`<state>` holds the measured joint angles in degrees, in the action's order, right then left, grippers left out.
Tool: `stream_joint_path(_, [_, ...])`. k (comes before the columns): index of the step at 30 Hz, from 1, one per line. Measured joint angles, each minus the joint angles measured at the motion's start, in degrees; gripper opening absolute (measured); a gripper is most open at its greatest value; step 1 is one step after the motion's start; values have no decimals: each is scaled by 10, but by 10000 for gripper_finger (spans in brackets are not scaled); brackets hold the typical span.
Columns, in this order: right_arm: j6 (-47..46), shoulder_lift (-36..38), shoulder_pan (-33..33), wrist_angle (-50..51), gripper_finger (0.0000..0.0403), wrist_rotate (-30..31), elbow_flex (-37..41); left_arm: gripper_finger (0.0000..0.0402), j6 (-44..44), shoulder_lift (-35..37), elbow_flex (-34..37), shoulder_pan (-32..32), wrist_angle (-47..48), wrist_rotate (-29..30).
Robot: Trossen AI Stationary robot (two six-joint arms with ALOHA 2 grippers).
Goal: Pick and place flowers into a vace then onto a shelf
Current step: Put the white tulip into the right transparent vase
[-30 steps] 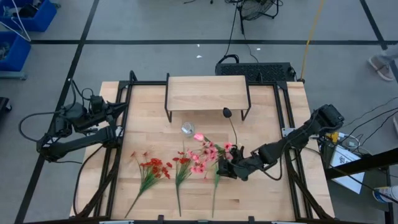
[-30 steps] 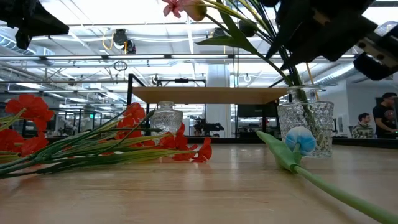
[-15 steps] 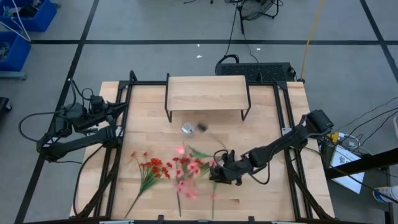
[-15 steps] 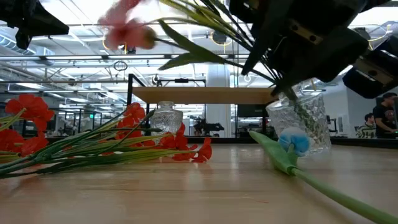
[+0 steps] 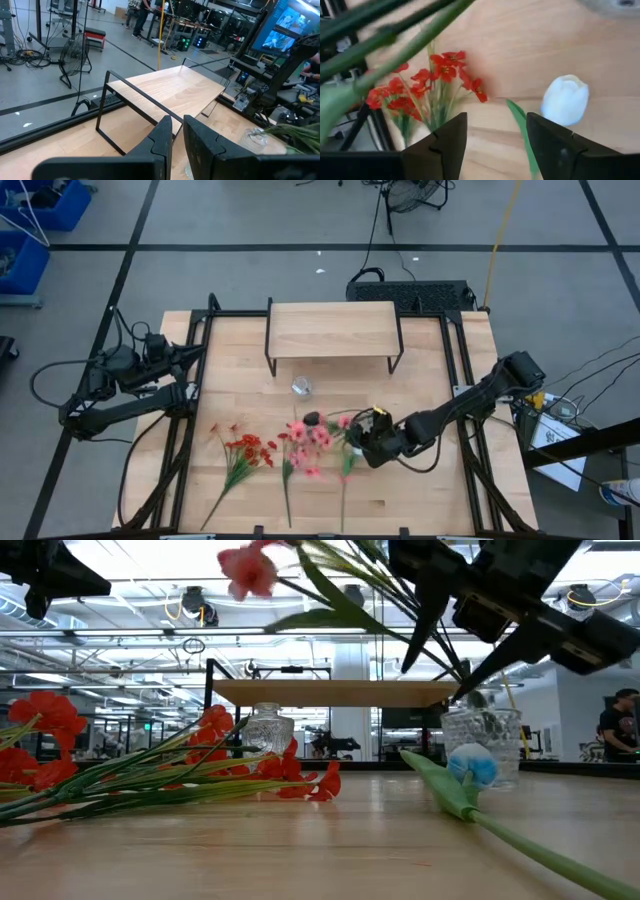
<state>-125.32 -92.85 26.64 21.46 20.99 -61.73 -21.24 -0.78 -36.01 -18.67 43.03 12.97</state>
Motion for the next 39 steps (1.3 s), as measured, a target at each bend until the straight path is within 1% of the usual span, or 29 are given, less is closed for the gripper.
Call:
stream_joint_path(4, [-10, 3, 2, 18, 195, 2, 0, 51, 0, 0, 0, 0, 0, 0])
stream_joint_path(9, [-10, 4, 2, 5, 195, 1, 0, 51, 0, 0, 0, 0, 0, 0])
stream_joint_path(13, [-9, 12, 8, -6, 195, -21, 0, 51, 0, 0, 0, 0, 0, 0])
stream_joint_path(15, [7, 18, 13, -4, 195, -32, 0, 51, 0, 0, 0, 0, 0, 0])
stream_joint_path(22, [31, 43, 38, 9, 196, -31, 0, 51, 0, 0, 0, 0, 0, 0])
stream_joint_path(28, [45, 43, 70, -22, 196, -31, 0, 51, 0, 0, 0, 0, 0, 0])
stream_joint_path(31, [34, 43, 81, -51, 196, -30, 0, 51, 0, 0, 0, 0, 0, 0])
stream_joint_path(36, [19, 40, 87, -111, 196, -34, 0, 51, 0, 0, 0, 0, 0, 0])
stream_joint_path(39, [25, 34, 83, -107, 196, -36, 0, 51, 0, 0, 0, 0, 0, 0])
